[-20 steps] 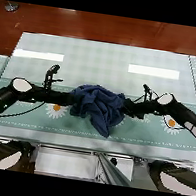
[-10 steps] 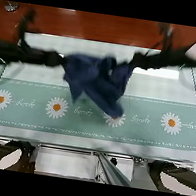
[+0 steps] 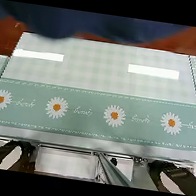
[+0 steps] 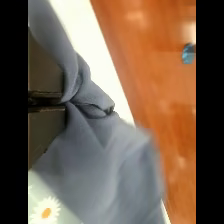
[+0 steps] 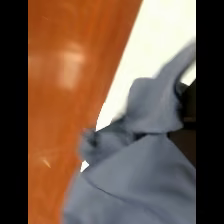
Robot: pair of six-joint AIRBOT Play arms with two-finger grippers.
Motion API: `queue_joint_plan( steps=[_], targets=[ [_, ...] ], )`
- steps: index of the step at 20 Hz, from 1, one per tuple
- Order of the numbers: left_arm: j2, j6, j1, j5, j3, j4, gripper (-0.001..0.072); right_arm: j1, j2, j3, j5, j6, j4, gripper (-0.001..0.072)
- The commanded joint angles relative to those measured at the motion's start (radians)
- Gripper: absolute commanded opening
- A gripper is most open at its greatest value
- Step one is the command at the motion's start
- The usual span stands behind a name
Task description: Fold the shirts.
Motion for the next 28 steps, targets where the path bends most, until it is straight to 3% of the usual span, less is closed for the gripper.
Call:
queue_joint_plan(
  steps=[1,7,11,13,16,19,21,22,23,24,25,26,28],
  targets=[
    [0.126,-0.041,0.026,-0.114,-0.014,0.030,0.0022,0.000,0.163,-0.058,0.092,-0.007,-0.032,0.0032],
    [0.338,-0.080,0.026,-0.171,-0.549,0.032,0.0022,0.000,0.325,-0.435,0.103,0.051,-0.023,0.0032],
    [0.341,-0.092,0.013,-0.190,-1.008,0.032,0.0022,0.000,0.338,-0.753,0.070,0.074,-0.015,0.0032],
    [0.294,-0.063,-0.030,-0.063,-1.203,0.026,0.0023,0.000,0.309,-0.907,-0.045,0.074,-0.019,0.0032],
    [0.164,-0.034,-0.135,0.234,-1.327,0.020,0.0022,0.000,0.166,-1.012,-0.235,0.074,-0.072,0.0032],
    [-0.029,-0.018,-0.227,0.485,-1.266,0.020,0.0022,-0.027,-0.071,-0.955,-0.388,0.101,-0.132,0.0032],
    [-0.165,-0.019,-0.242,0.525,-1.161,0.020,0.0024,-0.085,-0.239,-0.858,-0.380,0.114,-0.064,0.0033],
    [-0.234,-0.019,-0.242,0.513,-1.096,0.020,0.0072,-0.108,-0.310,-0.808,-0.363,0.111,-0.005,0.0033],
    [-0.293,-0.019,-0.242,0.484,-1.033,0.020,0.0287,-0.132,-0.375,-0.756,-0.343,0.101,0.067,0.0033],
    [-0.354,-0.018,-0.241,0.431,-0.962,0.022,0.0612,-0.155,-0.422,-0.713,-0.328,0.087,0.137,0.0107],
    [-0.404,-0.017,-0.231,0.361,-0.895,0.038,0.0701,-0.180,-0.460,-0.667,-0.291,0.033,0.205,0.0502],
    [-0.448,-0.015,-0.212,0.270,-0.821,0.082,0.0702,-0.206,-0.480,-0.623,-0.235,-0.025,0.234,0.0622],
    [-0.480,-0.027,-0.145,0.129,-0.729,0.200,0.0701,-0.274,-0.470,-0.565,-0.116,-0.034,0.171,0.0625]
  ],
)
